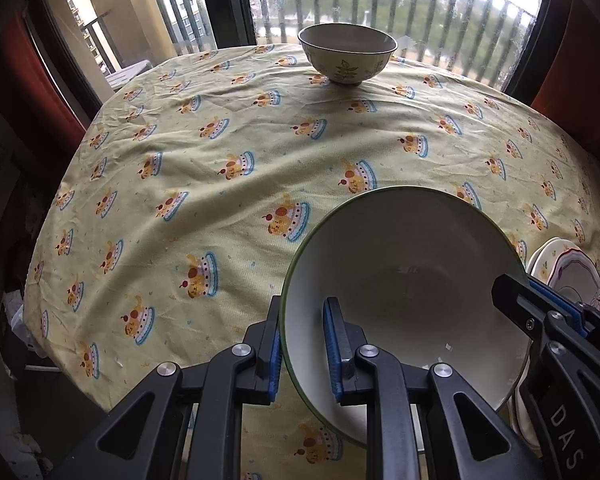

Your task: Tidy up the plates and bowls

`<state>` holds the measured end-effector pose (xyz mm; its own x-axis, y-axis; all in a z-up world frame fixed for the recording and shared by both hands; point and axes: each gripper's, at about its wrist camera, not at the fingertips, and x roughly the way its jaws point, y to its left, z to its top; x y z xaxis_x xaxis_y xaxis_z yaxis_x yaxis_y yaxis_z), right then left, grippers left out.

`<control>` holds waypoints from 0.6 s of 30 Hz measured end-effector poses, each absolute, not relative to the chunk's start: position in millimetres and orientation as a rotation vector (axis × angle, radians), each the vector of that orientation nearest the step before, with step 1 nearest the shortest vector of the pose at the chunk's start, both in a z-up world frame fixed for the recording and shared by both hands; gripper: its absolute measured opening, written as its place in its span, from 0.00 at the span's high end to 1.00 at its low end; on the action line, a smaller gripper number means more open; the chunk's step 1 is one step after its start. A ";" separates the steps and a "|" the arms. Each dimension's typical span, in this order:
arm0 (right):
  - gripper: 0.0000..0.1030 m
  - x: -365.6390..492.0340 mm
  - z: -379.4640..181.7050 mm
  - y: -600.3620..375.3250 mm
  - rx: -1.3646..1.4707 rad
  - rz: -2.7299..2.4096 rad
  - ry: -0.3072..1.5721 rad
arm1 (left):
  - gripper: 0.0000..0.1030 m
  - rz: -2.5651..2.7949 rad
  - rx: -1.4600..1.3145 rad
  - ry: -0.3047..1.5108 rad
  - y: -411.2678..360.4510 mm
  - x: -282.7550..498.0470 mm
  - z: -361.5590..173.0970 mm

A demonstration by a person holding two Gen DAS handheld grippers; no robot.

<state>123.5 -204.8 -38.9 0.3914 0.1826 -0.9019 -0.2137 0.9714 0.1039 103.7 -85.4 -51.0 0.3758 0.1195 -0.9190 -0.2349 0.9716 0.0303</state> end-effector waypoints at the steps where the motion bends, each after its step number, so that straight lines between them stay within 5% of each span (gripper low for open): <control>1: 0.87 123.5 -39.0 -204.1 -0.034 0.248 1.141 | 0.84 0.223 -0.111 1.163 -85.2 103.8 -51.4; 5: 0.86 122.1 -38.9 -197.9 -0.057 0.201 1.130 | 0.74 0.172 -0.098 1.175 -85.6 105.5 -53.4; 7: 0.73 122.7 -40.6 -194.3 -0.044 0.187 1.144 | 0.56 0.139 -0.122 1.194 -81.8 107.2 -54.2; 9: 0.45 122.1 -40.0 -194.5 -0.007 0.174 1.147 | 0.48 0.103 -0.127 1.198 -79.6 108.2 -53.8; 10: 0.40 120.8 -38.3 -194.2 -0.004 0.162 1.139 | 0.41 0.086 -0.126 1.201 -78.8 108.5 -53.2; 18: 0.24 122.6 -20.1 -183.8 0.016 0.104 1.102 | 0.25 -0.012 -0.085 1.140 -66.7 117.9 -31.7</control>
